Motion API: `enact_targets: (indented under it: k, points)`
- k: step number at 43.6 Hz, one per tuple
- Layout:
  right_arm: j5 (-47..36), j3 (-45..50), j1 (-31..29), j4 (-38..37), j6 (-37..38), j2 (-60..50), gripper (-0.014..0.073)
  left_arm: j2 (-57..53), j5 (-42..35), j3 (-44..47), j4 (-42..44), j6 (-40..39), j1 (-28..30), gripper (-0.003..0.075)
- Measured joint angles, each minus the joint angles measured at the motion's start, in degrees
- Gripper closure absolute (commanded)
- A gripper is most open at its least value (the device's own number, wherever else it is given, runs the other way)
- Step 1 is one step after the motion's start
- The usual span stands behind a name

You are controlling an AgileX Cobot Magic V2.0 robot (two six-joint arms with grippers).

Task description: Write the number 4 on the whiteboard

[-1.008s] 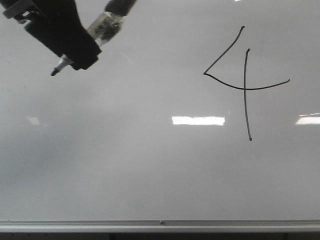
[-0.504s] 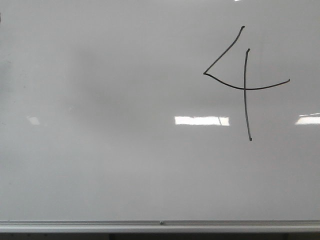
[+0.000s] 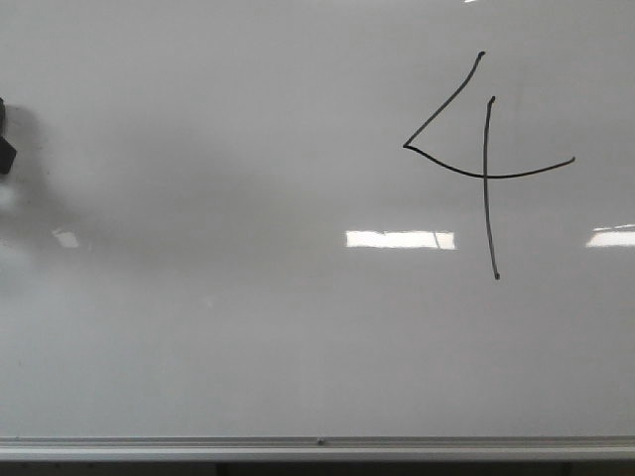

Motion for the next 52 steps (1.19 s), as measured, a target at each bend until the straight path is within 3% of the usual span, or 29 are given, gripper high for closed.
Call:
enact_targets:
  k: [6,11,18,26,30,46,52]
  points:
    - [0.0,0.0,0.0,0.0,0.0,0.0,0.0654,0.91,-0.8,0.0,-1.11,0.0,0.0,0.0732]
    - [0.0,0.0,0.0,0.0,0.0,0.0,0.0654,1.66,-1.07,0.0,-1.45,0.0,0.0,0.0662]
    - [0.0,0.0,0.0,0.0,0.0,0.0,0.0654,2.48,-0.96,0.0,-1.45,0.0,0.0,0.0527]
    - [0.0,0.0,0.0,0.0,0.0,0.0,0.0654,3.07,-0.04,0.0,-1.6,-0.02,0.0,0.0268]
    - [0.0,0.0,0.0,0.0,0.0,0.0,0.0654,3.1,0.47,0.0,-1.7,-0.12,0.0,0.0184]
    - [0.0,0.0,0.0,0.0,0.0,0.0,0.0654,3.1,0.97,0.0,-1.81,-0.45,0.0,0.0185]
    - [0.0,0.0,0.0,0.0,0.0,0.0,0.0654,3.1,1.07,0.0,-1.81,-0.45,0.0,0.0146]
